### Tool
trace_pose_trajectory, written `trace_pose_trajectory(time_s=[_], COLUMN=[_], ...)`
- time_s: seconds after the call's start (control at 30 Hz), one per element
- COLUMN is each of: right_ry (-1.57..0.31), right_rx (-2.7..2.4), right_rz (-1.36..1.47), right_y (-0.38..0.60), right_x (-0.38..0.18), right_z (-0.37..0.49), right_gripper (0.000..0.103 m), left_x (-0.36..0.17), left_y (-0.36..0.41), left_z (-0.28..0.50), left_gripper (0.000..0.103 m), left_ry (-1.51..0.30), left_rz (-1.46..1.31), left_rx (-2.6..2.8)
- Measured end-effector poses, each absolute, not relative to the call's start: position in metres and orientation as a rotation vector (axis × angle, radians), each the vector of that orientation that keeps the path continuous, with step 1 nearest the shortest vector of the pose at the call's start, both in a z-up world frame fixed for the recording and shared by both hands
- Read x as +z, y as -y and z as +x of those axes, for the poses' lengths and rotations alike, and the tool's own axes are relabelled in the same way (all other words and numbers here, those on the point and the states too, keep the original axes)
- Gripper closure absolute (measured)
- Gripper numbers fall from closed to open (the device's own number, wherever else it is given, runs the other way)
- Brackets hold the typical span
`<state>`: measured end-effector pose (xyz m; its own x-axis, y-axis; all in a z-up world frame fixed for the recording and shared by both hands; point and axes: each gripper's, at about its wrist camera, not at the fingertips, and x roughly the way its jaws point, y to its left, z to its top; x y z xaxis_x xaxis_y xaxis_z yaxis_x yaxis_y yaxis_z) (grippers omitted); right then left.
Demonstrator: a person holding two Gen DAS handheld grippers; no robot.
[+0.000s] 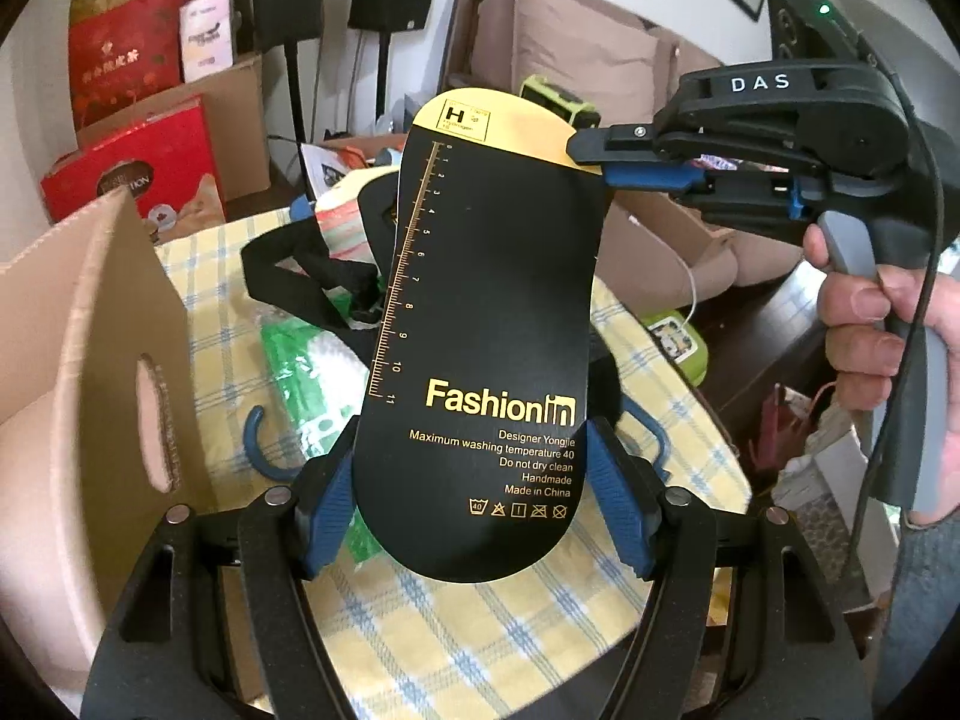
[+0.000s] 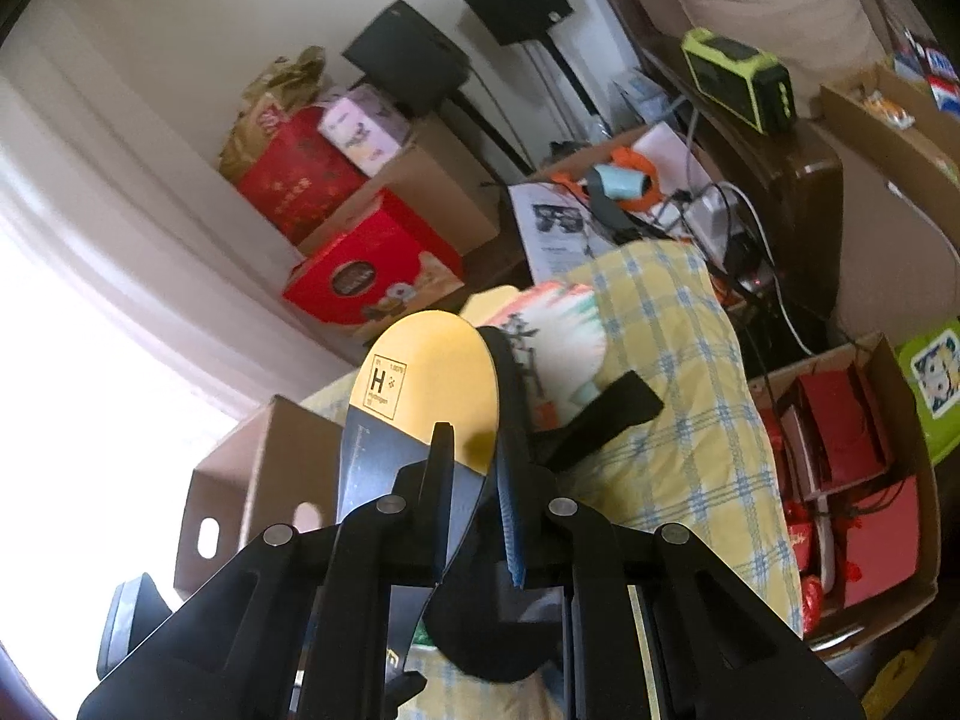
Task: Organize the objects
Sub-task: 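Grasp the yellow-tipped black insole with the left gripper and lift it, then carry the insole into the cardboard box and open the left gripper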
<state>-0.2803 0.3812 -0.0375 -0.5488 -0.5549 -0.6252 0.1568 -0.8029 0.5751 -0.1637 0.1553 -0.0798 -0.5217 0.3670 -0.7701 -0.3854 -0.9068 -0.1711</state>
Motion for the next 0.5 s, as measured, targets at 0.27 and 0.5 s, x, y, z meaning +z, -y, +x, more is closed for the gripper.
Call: trace_pose_trajectory(time_s=[0.27,0.5], right_ry=[0.545,0.469], right_rx=[-2.342,-2.279], right_rz=[1.093,1.033], right_y=[-0.349,-0.302], right_x=[0.009,0.037], right_z=[-0.248,-0.228], right_gripper=[0.088,0.088], left_x=[-0.042,-0.009], left_y=[-0.125,-0.077], left_z=[-0.126,-0.092], left_gripper=[0.036,0.036], left_ry=[0.033,0.031], left_rz=[-1.143,-1.068], left_rx=[2.456,2.495])
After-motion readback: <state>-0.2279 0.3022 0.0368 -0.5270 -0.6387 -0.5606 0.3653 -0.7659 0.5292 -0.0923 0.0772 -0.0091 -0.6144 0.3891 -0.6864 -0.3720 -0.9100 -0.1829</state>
